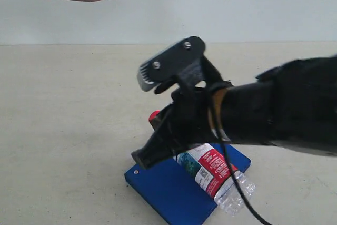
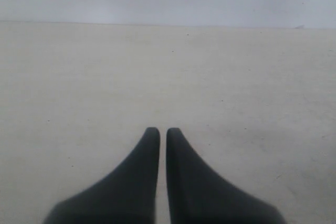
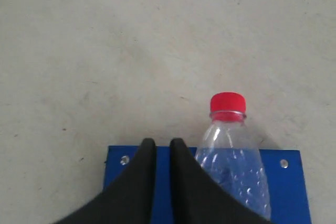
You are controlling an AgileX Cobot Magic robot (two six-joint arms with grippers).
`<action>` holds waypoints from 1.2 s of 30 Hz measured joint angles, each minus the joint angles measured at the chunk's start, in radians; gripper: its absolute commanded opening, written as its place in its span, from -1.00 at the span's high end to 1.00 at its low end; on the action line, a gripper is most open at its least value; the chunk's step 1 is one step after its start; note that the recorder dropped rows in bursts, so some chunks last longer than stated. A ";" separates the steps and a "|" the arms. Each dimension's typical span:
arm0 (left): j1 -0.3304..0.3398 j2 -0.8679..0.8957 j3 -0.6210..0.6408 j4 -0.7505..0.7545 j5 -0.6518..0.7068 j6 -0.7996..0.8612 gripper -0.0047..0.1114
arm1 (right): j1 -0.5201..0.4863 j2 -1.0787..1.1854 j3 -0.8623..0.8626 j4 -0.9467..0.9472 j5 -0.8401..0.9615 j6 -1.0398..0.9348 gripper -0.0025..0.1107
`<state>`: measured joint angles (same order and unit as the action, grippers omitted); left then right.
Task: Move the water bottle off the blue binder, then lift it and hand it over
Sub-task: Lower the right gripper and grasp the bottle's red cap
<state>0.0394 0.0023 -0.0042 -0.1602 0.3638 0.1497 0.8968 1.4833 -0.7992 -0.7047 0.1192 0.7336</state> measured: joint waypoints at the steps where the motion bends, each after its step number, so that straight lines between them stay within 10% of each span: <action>1: 0.000 0.000 0.000 0.000 0.000 0.000 0.84 | 0.000 0.032 -0.034 -0.004 0.034 0.000 0.42; 5: 0.000 0.000 0.000 0.000 0.000 0.000 0.84 | 0.000 0.150 -0.187 -0.008 0.138 -0.033 -0.07; 19: 0.000 0.000 0.000 0.000 0.000 0.000 0.84 | 0.001 0.523 -0.600 0.048 0.607 -0.199 -0.07; 36: 0.000 0.000 0.000 0.000 0.000 0.000 0.84 | -0.001 0.581 -0.626 0.147 0.596 -0.258 -0.06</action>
<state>0.0394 0.0023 -0.0042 -0.1602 0.3638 0.1497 0.8956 2.0646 -1.4250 -0.5576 0.7149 0.4760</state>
